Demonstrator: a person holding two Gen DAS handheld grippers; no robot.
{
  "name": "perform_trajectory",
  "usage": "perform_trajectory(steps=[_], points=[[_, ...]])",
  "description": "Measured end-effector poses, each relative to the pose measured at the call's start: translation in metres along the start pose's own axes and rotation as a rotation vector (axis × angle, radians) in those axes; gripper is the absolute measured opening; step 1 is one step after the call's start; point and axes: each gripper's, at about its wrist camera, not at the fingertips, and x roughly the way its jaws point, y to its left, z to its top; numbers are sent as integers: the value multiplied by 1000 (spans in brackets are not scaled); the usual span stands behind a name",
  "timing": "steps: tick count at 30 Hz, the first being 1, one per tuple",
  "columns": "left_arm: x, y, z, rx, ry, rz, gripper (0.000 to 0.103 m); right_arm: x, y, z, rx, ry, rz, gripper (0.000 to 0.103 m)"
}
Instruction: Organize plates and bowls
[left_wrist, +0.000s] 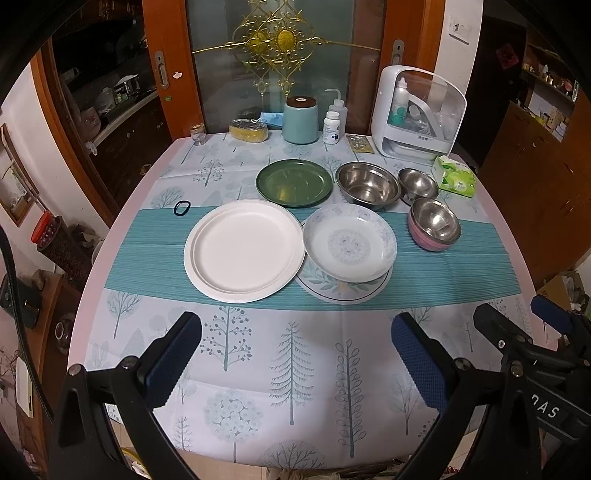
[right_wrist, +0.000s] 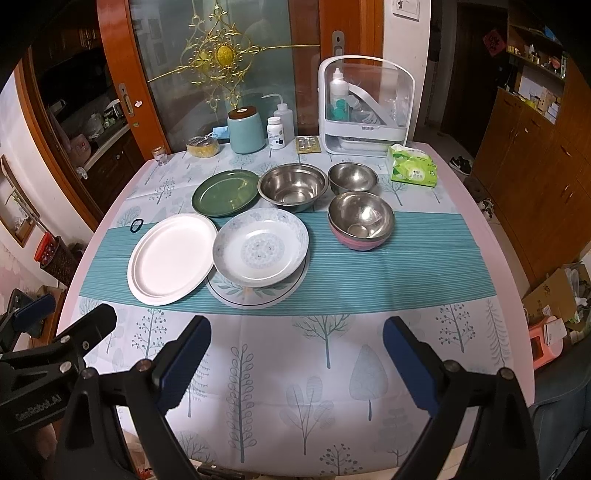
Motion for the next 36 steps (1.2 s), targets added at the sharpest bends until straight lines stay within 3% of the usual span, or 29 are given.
perform_trajectory(steps=[36], points=[[-4,-3,-11,-23,23,2,102,-12,-1,-8,-9,-36,20,96]])
